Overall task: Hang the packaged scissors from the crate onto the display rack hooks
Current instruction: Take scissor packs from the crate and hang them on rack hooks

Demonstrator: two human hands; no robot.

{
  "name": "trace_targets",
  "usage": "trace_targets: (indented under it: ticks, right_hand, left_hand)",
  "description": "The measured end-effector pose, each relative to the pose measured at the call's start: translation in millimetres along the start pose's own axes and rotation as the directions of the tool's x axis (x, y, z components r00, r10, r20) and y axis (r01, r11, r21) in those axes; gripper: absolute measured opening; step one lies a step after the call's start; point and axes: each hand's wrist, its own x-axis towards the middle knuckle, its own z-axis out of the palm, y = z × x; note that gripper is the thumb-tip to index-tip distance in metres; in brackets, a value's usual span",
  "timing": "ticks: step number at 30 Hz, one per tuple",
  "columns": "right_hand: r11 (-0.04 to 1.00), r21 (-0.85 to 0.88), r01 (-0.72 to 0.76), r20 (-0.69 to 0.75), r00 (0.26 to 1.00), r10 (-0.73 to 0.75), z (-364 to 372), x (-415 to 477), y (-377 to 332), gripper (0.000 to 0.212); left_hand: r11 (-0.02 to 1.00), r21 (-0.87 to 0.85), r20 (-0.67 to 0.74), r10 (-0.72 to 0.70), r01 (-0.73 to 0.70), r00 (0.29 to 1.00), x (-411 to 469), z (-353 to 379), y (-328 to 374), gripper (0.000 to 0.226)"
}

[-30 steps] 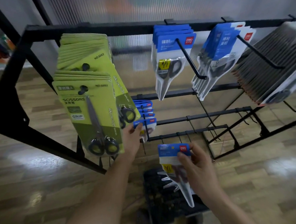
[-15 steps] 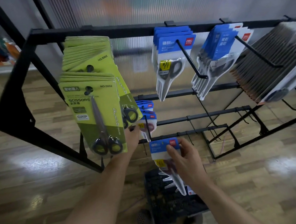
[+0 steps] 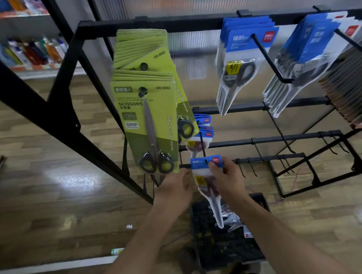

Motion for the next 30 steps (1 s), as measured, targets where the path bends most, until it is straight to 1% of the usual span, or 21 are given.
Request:
trace_targets:
  ticks: [2,4,6,9,12,14,16,17,19,20,22,24,26,27,30]
  right_hand:
    - [1.000,-0.004,-0.014,-0.037,0.999,0.014,6,13,0,0.008]
    - [0.999,0.027,-0.045,-0.024,0.999,0.046,12,30,-6,0.010]
    - [0.998,0.018,-0.059,-0.026,0.998,0.059,17,50,-14,0.012]
    - [0.997,0.056,-0.061,0.001,0.998,0.061,27,79,-23,0.020]
    - [0.994,0.059,-0.089,-0.059,0.994,0.093,33,94,-34,0.029]
    - [0.995,0.030,-0.090,-0.097,0.991,0.093,29,93,-39,0.041]
    - [0.995,-0.010,-0.096,-0.092,0.991,0.094,16,86,-36,0.059]
    - [0.994,-0.051,-0.092,-0.073,0.993,0.088,7,78,-32,0.064]
    - [0.981,-0.188,-0.042,-0.019,0.999,0.040,-16,60,-23,0.064]
    - [0.962,-0.274,-0.004,0.006,1.000,0.006,-29,50,-20,0.061]
    - [0.891,-0.449,0.071,0.062,0.997,-0.048,-57,30,-20,0.061]
    - [0.791,-0.597,0.134,0.114,0.990,-0.081,-84,9,-24,0.063]
    - [0.656,-0.730,0.194,0.162,0.981,-0.109,-110,-11,-27,0.065]
    - [0.596,-0.775,0.210,0.183,0.977,-0.107,-123,-21,-28,0.065]
    - [0.504,-0.836,0.219,0.199,0.975,-0.094,-164,-47,-30,0.065]
  left_hand:
    - [1.000,0.004,-0.016,0.018,-0.018,1.000,-5,2,-2,0.042]
    - [0.999,0.024,-0.039,0.041,-0.040,0.998,-9,3,-3,0.043]
    - [0.996,0.057,-0.061,0.071,-0.068,0.996,-10,3,-4,0.044]
    - [0.991,0.113,-0.078,0.085,-0.075,0.993,-9,1,1,0.038]
    - [0.985,0.162,-0.045,0.068,-0.060,0.997,-9,1,12,0.032]
    - [0.978,0.195,-0.030,0.083,-0.075,0.996,-10,2,17,0.033]
    - [0.974,0.205,-0.019,0.104,-0.098,0.994,-12,3,22,0.036]
    - [0.971,0.214,-0.007,0.115,-0.110,0.993,-14,4,26,0.037]
    - [0.961,0.248,0.003,0.125,-0.122,0.992,-17,6,34,0.040]
    - [0.955,0.265,-0.001,0.135,-0.130,0.991,-17,7,39,0.041]
    - [0.943,0.297,-0.011,0.162,-0.152,0.987,-20,7,52,0.042]
    - [0.932,0.321,-0.017,0.184,-0.169,0.983,-25,7,66,0.039]
    - [0.926,0.338,-0.033,0.191,-0.169,0.981,-30,11,82,0.035]
    - [0.922,0.349,-0.039,0.191,-0.166,0.981,-34,14,90,0.035]
    - [0.914,0.366,-0.030,0.198,-0.174,0.980,-49,31,121,0.039]
